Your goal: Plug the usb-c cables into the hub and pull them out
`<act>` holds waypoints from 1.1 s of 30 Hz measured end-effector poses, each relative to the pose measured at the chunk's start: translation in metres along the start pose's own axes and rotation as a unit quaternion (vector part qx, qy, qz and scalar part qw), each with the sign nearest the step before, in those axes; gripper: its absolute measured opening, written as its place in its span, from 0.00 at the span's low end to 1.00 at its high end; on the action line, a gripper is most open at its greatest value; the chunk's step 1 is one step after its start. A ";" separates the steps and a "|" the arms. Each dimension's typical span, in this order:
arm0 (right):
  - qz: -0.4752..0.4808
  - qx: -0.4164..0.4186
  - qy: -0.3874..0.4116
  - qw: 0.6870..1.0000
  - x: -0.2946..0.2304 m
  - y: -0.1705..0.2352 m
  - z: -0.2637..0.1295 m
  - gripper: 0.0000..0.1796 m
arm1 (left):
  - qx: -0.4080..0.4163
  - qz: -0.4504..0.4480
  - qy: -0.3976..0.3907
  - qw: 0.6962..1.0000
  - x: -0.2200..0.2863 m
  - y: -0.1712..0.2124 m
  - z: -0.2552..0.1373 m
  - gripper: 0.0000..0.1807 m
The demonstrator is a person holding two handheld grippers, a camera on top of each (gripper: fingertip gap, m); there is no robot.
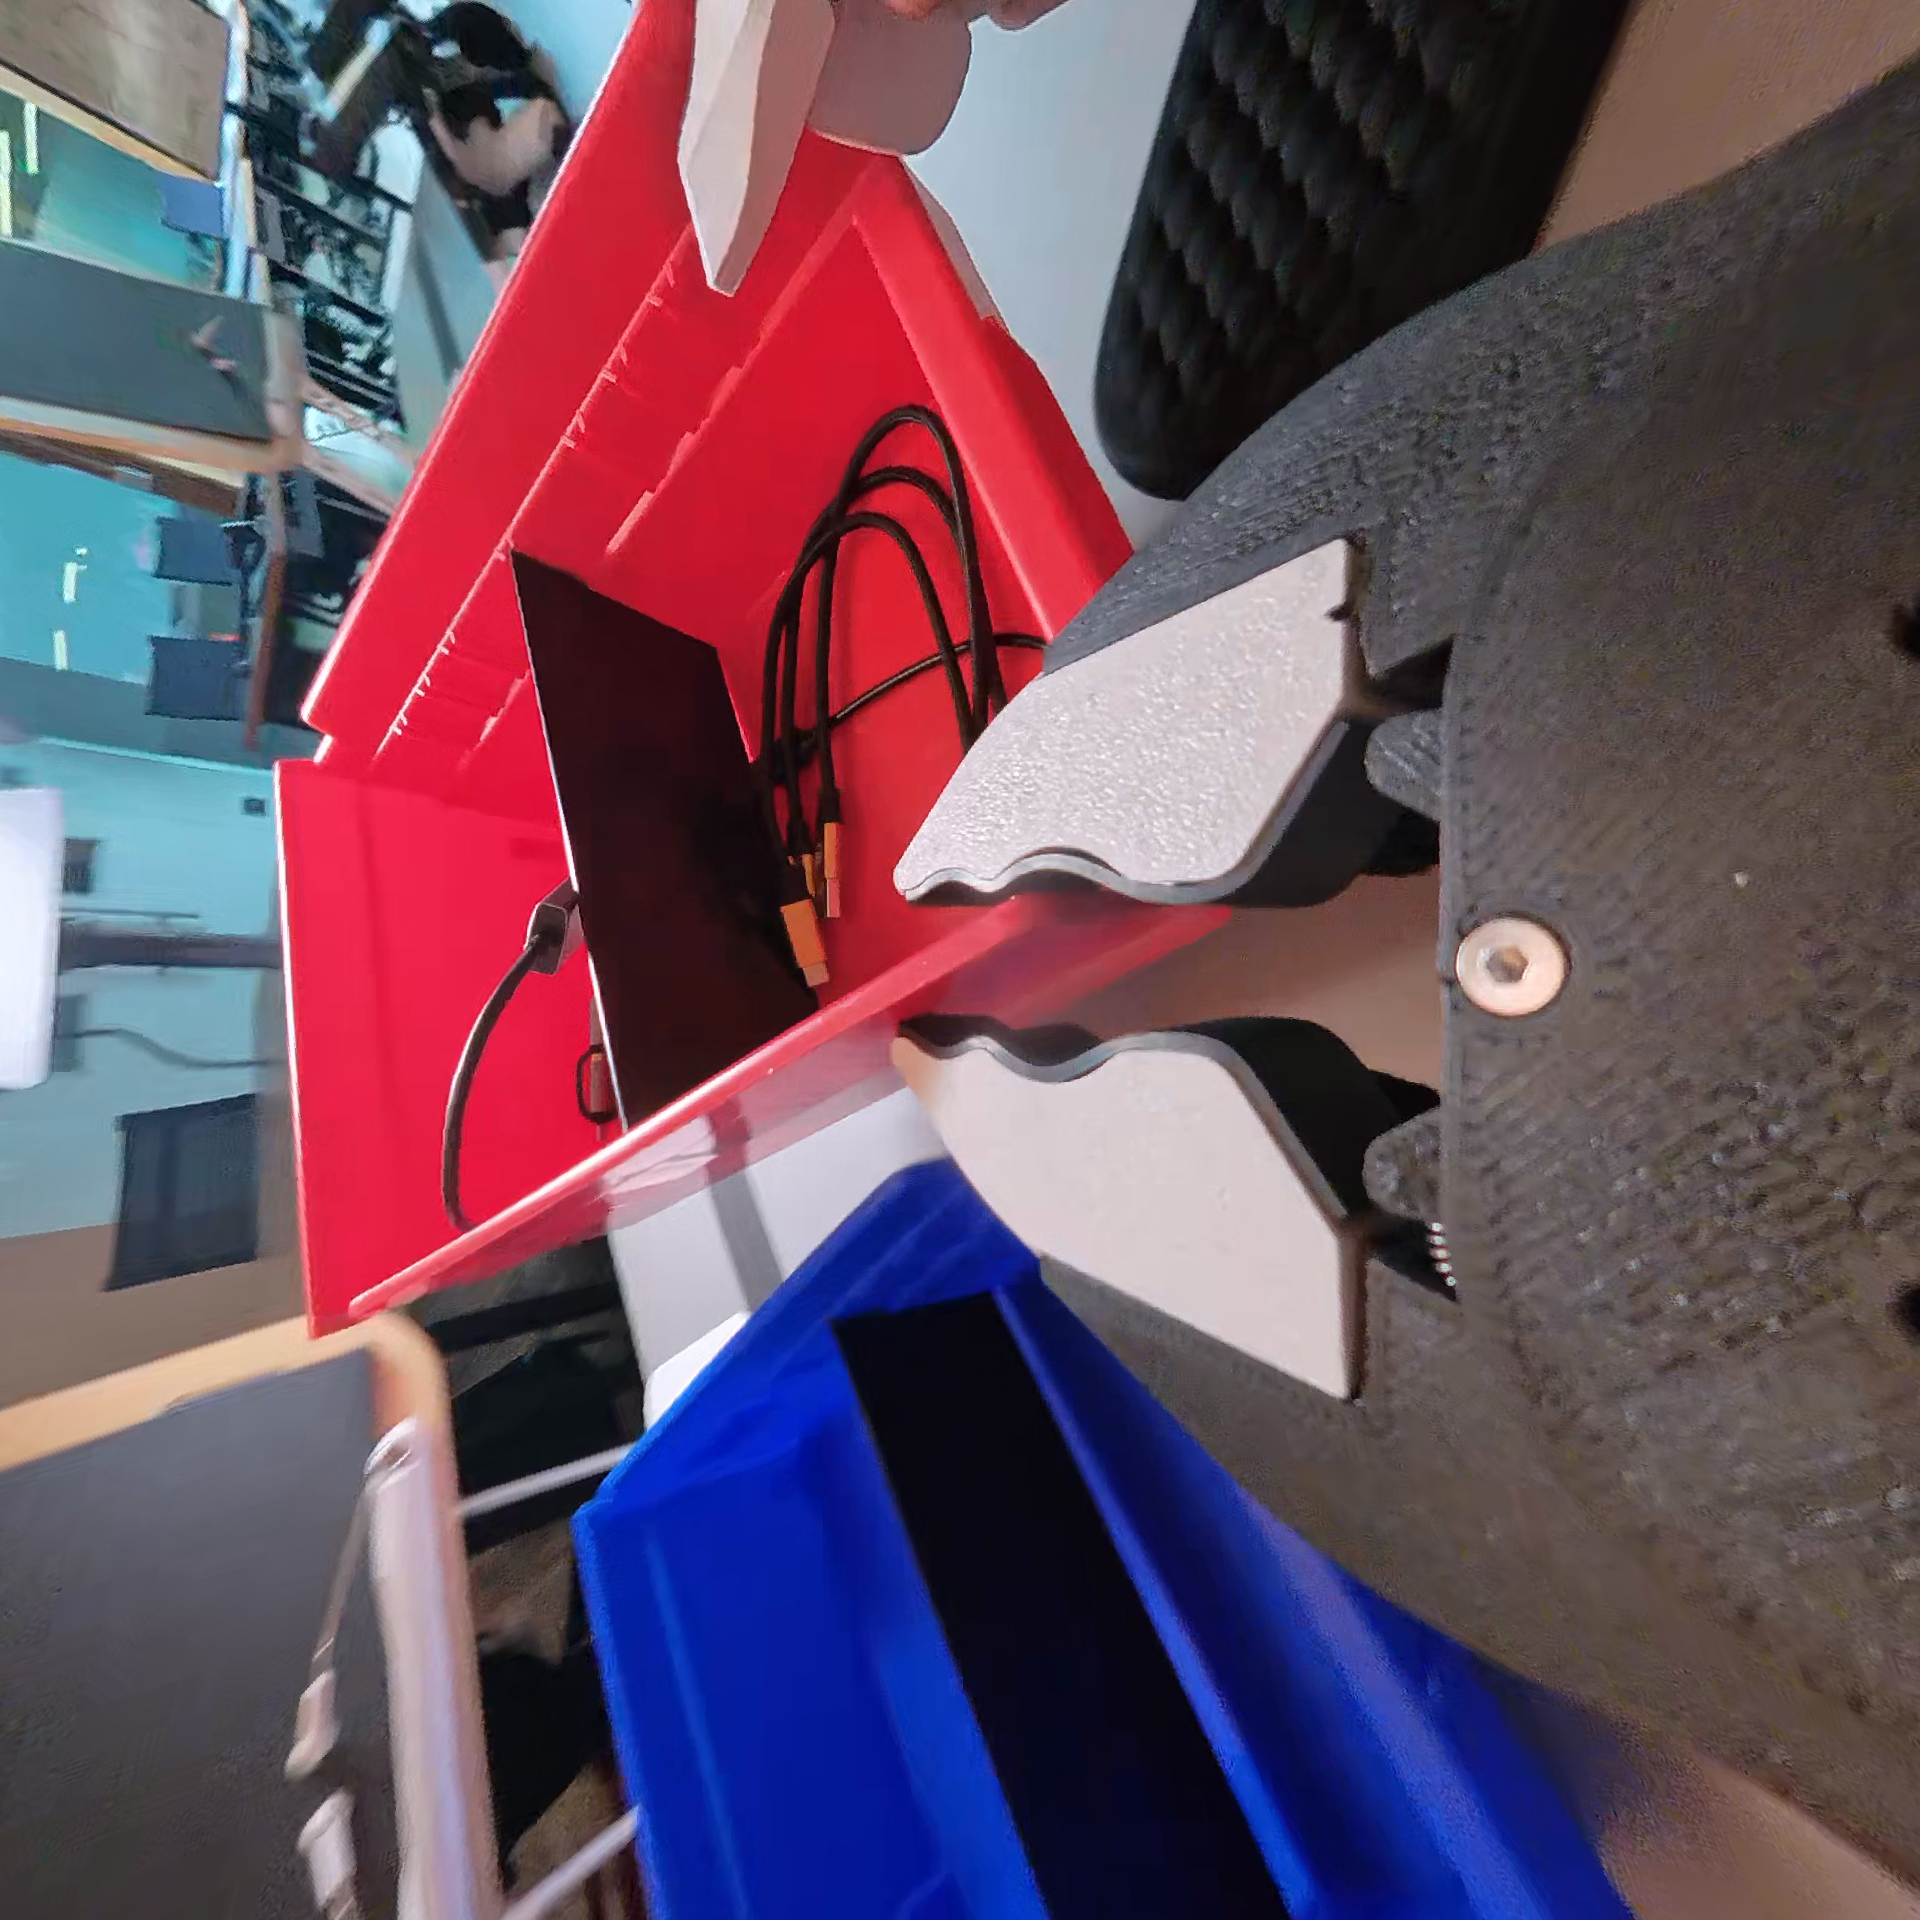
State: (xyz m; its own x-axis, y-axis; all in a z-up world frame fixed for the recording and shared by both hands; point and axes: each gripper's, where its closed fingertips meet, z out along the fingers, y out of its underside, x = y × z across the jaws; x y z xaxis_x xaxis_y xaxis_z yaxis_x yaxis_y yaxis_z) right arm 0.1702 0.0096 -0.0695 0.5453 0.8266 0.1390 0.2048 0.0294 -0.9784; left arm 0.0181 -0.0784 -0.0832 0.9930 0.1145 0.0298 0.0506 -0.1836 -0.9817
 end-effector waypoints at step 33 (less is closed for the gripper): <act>-0.107 -0.048 -0.298 0.947 -0.384 0.003 0.168 0.12 | -0.072 -0.158 -0.249 0.953 -0.333 0.100 -0.229 0.14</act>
State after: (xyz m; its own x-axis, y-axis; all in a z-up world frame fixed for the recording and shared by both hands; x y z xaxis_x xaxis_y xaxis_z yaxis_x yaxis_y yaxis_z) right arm -0.1752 -0.2131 -0.1517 -0.0671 0.9789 0.1929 0.3464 0.2042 -0.9156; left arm -0.2829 -0.3586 -0.1485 0.7540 0.6283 0.1917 0.3886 -0.1914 -0.9013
